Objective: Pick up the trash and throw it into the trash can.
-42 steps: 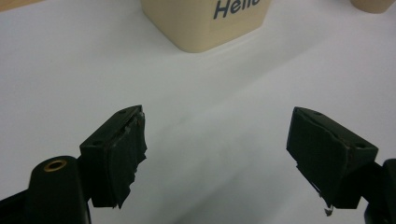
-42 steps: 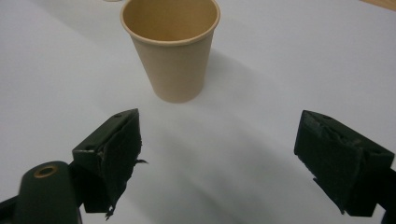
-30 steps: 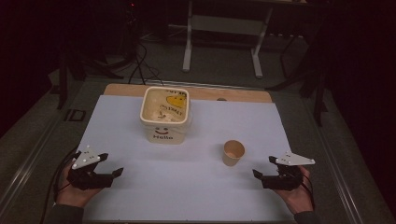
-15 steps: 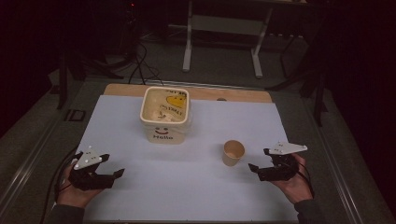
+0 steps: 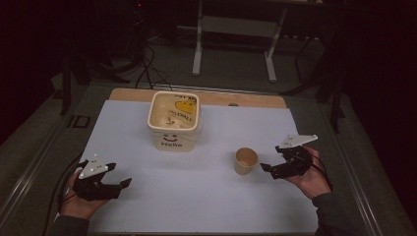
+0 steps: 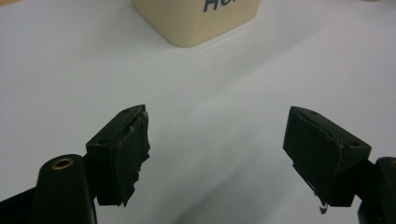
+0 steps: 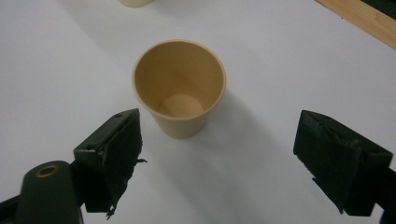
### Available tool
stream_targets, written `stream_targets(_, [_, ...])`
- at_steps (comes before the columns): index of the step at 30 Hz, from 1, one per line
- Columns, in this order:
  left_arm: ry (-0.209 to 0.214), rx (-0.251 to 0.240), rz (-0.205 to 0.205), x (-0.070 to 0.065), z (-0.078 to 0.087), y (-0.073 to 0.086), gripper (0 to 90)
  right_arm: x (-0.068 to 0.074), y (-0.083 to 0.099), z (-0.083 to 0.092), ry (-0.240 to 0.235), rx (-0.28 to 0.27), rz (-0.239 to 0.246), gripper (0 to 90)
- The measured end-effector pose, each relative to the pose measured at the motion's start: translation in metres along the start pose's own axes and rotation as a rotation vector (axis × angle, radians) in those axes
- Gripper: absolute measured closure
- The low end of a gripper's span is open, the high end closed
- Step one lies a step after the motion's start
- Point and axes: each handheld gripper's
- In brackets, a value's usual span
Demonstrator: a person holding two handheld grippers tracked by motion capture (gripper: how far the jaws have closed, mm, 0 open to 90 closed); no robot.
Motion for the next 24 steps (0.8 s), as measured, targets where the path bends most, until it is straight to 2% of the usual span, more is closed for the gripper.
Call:
stream_targets(7, [0.003, 0.002, 0.001, 0.000, 0.000, 0.000, 22.2, -0.007, -0.013, -0.005, -0.035, 0.040, 0.025, 14.2])
stream_targets(11, [0.004, 0.001, 0.000, -0.001, 0.000, 0.000, 22.2, -0.011, -0.023, -0.013, -0.066, 0.088, 0.049, 13.7])
stream_targets(24, [0.008, 0.000, -0.001, -0.001, -0.001, 0.000, 22.2, -0.012, -0.048, -0.037, -0.122, 0.178, 0.110, 13.7])
Point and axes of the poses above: each handheld gripper's, and its own axes: z roughly backward along the jaws, y roughly out of its underside, x roughly to its left, and after that the axes turned 15 degrees about z, right-handed
